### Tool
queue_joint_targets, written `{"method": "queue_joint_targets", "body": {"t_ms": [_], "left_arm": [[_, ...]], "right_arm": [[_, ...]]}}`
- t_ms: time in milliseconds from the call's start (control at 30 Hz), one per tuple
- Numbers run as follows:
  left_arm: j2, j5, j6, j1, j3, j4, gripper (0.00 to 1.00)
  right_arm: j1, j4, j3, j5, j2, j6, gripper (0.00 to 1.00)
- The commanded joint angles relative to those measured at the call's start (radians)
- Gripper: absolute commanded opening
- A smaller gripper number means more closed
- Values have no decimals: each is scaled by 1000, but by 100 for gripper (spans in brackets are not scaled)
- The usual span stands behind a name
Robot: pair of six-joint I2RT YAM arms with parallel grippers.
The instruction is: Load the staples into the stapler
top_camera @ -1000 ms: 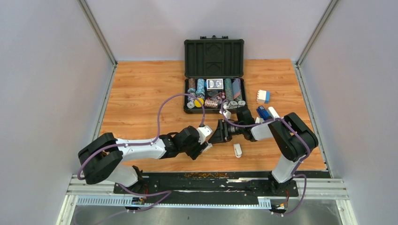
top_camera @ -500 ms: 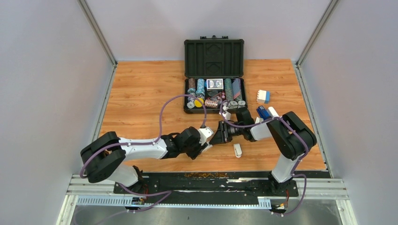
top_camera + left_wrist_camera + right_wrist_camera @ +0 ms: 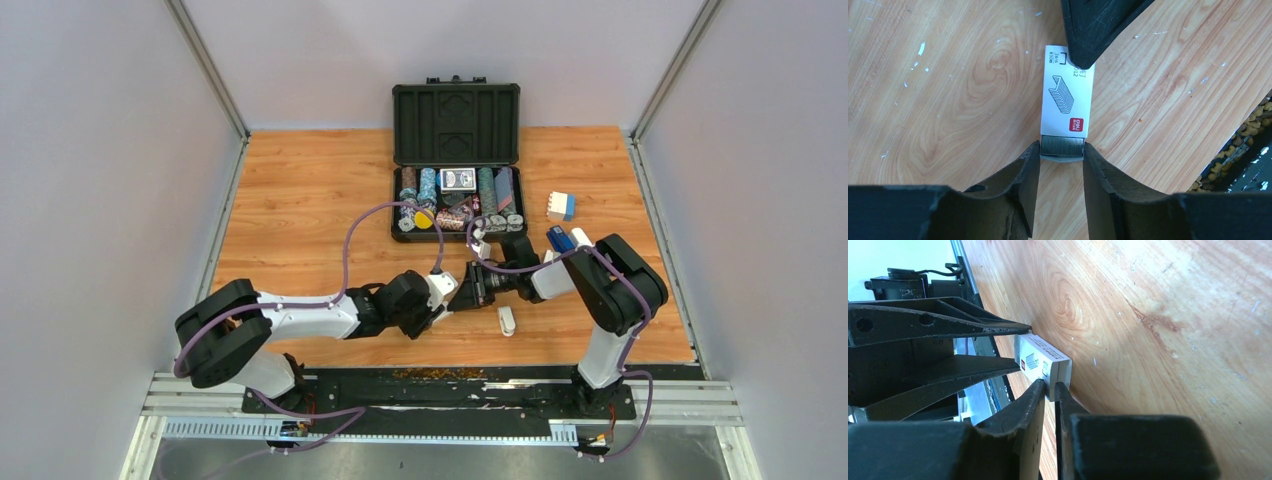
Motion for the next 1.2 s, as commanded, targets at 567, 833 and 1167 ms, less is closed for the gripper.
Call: {"method": "queue_joint_targets", "body": {"t_ms": [567, 833, 1167], "left_arm": [[30, -19, 17, -39, 13, -42, 29], [33, -28, 20, -44, 13, -46, 29], [22, -52, 14, -49, 24, -53, 50]], "right_arm": [[-92, -58, -10, -25, -63, -129, 0], [-145, -156, -17, -8, -126, -183, 0], [-150, -271, -8, 36, -221, -220, 22]]}}
